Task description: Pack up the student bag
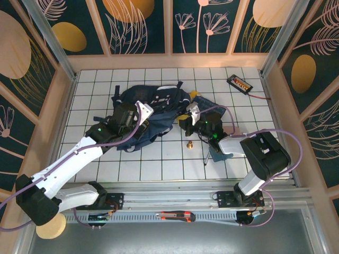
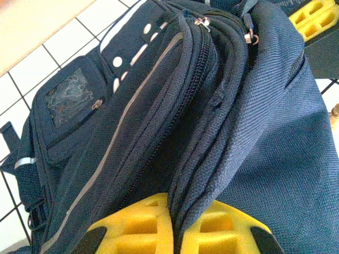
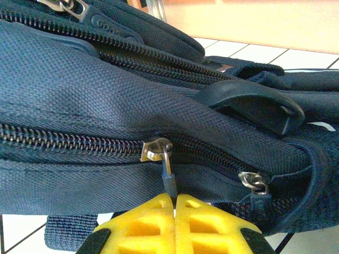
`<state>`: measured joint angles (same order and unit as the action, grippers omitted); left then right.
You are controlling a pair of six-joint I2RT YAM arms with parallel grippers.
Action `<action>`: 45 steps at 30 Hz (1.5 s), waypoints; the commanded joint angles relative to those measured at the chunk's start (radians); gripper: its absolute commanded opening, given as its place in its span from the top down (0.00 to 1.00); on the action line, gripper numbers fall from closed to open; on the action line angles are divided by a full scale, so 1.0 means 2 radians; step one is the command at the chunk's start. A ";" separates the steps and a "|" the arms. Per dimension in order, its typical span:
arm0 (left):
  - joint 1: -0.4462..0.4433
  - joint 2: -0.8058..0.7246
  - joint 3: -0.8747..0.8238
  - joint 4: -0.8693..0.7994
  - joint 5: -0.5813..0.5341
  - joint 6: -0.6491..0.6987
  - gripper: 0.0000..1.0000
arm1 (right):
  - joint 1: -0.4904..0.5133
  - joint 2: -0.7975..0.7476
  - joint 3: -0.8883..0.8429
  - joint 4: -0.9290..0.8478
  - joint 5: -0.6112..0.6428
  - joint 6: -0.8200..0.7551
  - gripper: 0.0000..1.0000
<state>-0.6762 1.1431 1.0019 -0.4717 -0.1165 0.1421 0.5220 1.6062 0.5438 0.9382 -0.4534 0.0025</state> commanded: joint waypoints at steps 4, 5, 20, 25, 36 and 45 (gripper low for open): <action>0.000 -0.015 0.005 0.039 -0.010 -0.016 1.00 | 0.002 -0.035 -0.008 -0.003 0.003 -0.013 1.00; -0.001 -0.015 0.003 0.040 -0.010 -0.017 1.00 | 0.002 -0.040 -0.010 -0.005 0.004 -0.013 1.00; -0.001 0.016 0.012 0.049 -0.069 -0.028 1.00 | 0.003 -0.086 0.050 -0.231 -0.180 0.008 1.00; -0.001 0.016 0.009 0.066 -0.065 -0.026 1.00 | 0.003 -0.107 0.053 -0.265 -0.187 0.012 1.00; -0.001 -0.026 -0.012 0.069 -0.039 -0.015 1.00 | -0.020 -0.050 0.020 -0.107 -0.064 -0.096 0.42; -0.001 -0.038 -0.027 0.060 -0.040 -0.015 1.00 | -0.018 0.010 0.051 -0.041 -0.059 -0.076 0.45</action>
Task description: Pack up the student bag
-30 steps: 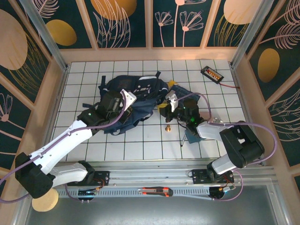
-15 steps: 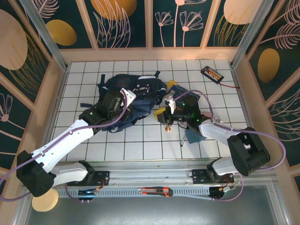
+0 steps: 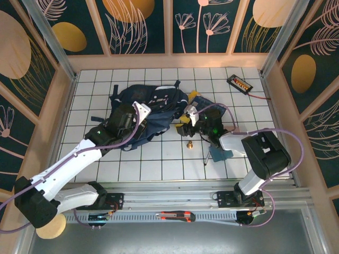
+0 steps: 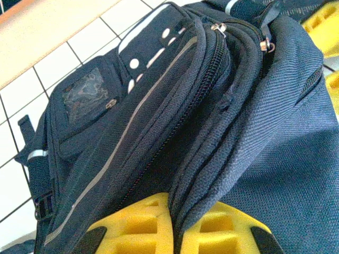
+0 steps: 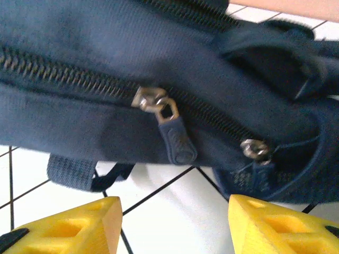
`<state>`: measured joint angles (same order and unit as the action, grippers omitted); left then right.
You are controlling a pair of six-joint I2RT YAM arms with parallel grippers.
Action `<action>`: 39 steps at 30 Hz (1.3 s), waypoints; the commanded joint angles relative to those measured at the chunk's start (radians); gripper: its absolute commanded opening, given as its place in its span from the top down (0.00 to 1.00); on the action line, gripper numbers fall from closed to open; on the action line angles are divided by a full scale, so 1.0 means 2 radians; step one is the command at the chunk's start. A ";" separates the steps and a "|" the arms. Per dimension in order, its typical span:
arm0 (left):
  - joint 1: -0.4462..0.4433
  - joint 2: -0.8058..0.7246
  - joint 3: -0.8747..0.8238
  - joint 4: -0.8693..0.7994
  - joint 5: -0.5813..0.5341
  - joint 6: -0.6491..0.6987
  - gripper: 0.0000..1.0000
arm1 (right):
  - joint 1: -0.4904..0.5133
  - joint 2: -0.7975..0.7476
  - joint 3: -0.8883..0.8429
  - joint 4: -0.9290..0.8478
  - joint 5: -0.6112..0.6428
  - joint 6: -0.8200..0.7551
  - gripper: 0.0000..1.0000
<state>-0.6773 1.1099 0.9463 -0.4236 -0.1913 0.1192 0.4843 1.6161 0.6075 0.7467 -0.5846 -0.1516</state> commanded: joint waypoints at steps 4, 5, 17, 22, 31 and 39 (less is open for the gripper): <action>0.000 -0.022 -0.006 0.037 -0.003 -0.001 1.00 | 0.006 0.007 0.024 0.059 0.013 0.009 0.45; 0.000 -0.022 -0.006 0.038 -0.003 0.000 1.00 | 0.007 0.009 0.026 0.060 0.013 0.012 0.45; 0.000 -0.022 -0.004 0.040 -0.006 0.003 1.00 | 0.019 0.039 0.038 0.062 -0.008 0.018 0.49; 0.000 -0.019 -0.003 0.040 -0.004 0.003 1.00 | 0.028 0.042 0.036 0.065 -0.002 0.019 0.51; 0.000 -0.020 -0.005 0.042 -0.003 0.003 1.00 | 0.029 0.047 0.047 0.069 0.011 0.027 0.70; 0.000 -0.023 -0.006 0.042 -0.006 -0.002 1.00 | 0.029 0.038 0.043 0.062 0.018 0.031 0.97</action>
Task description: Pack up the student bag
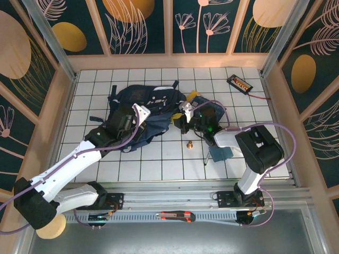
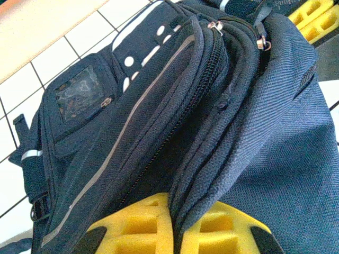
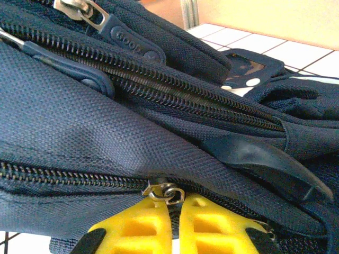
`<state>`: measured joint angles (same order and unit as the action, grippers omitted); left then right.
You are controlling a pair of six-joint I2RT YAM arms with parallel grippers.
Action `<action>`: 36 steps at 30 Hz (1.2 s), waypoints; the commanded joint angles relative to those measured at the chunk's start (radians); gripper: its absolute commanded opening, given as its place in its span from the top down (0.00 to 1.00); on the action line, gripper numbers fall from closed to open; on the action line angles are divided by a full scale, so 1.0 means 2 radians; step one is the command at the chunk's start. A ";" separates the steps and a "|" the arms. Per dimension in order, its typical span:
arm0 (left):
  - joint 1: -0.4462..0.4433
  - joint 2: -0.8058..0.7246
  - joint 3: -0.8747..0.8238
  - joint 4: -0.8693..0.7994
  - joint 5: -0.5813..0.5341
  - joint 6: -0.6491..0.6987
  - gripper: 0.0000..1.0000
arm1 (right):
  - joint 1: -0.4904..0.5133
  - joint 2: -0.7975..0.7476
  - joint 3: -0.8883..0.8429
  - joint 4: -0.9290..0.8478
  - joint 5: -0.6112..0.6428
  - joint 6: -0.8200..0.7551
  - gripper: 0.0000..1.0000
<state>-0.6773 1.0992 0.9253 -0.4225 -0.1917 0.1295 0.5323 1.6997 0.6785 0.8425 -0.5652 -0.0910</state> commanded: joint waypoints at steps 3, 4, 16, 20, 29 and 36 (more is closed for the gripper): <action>0.000 -0.017 0.006 0.040 -0.010 -0.007 1.00 | 0.004 -0.013 0.001 0.001 0.006 -0.001 1.00; 0.000 -0.016 0.006 0.038 -0.015 -0.009 1.00 | 0.004 -0.018 -0.001 -0.008 0.003 -0.002 1.00; 0.000 0.016 0.019 0.038 -0.038 -0.006 1.00 | -0.008 -0.020 0.083 -0.255 -0.227 -0.011 1.00; -0.001 0.017 0.008 0.061 -0.003 -0.009 1.00 | -0.006 -0.012 0.102 -0.271 -0.224 0.029 1.00; -0.020 0.033 -0.005 0.103 0.042 -0.044 1.00 | 0.033 0.046 0.230 -0.474 -0.222 0.019 1.00; -0.039 0.036 -0.028 0.133 0.039 -0.063 1.00 | 0.050 0.038 0.267 -0.533 -0.241 0.040 1.00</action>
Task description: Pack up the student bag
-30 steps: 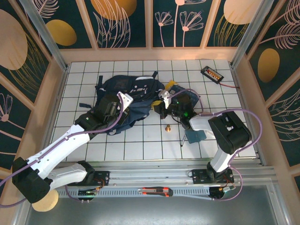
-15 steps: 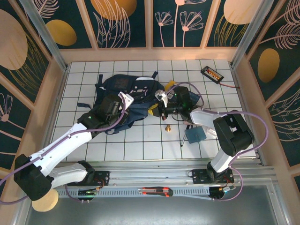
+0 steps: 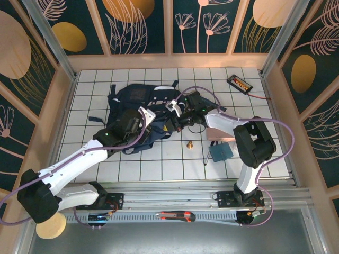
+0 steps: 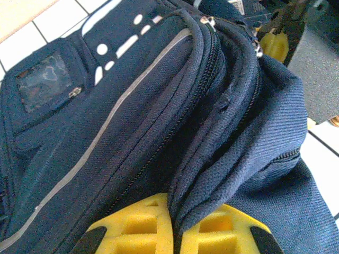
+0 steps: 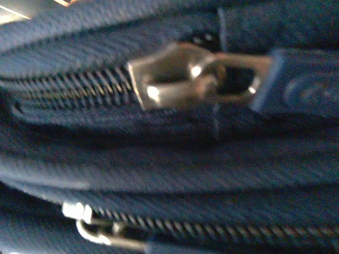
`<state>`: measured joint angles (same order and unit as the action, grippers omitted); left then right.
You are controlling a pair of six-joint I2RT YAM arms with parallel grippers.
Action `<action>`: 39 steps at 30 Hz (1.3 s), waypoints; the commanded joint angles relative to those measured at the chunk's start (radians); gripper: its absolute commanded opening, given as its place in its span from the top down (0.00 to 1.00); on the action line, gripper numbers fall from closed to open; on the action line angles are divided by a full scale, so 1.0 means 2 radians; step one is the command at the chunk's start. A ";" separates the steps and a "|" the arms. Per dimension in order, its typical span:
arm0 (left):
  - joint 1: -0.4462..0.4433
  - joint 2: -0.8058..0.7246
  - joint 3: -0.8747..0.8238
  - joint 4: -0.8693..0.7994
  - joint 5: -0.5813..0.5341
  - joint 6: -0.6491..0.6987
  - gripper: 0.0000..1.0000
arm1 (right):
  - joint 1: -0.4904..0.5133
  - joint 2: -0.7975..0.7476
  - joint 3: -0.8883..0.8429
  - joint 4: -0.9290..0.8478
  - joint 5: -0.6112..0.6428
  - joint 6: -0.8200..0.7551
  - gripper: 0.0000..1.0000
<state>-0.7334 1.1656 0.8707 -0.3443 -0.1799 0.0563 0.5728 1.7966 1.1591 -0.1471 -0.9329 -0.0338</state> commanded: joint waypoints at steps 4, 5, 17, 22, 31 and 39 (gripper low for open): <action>-0.011 -0.001 -0.004 0.088 -0.001 -0.033 1.00 | 0.022 -0.024 0.036 -0.112 -0.003 0.010 1.00; -0.011 -0.002 -0.004 0.084 -0.013 -0.036 1.00 | 0.016 -0.029 0.035 -0.128 0.016 0.016 1.00; -0.011 0.005 0.007 0.070 -0.056 -0.068 1.00 | 0.011 -0.071 0.032 -0.171 0.030 0.088 1.00; -0.013 0.012 0.005 0.102 -0.007 -0.109 1.00 | 0.045 -0.052 0.027 -0.101 0.043 0.169 1.00; -0.018 0.002 -0.013 0.134 0.087 -0.104 0.96 | 0.051 -0.078 0.016 -0.099 0.171 0.197 1.00; -0.017 0.006 0.047 0.065 0.089 -0.037 0.01 | 0.043 -0.128 -0.076 -0.040 0.243 0.146 1.00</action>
<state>-0.7650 1.1828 0.8932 -0.2176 -0.0288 -0.0822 0.6575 1.6226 1.0702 -0.3294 -0.5407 0.3099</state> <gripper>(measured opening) 0.968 0.055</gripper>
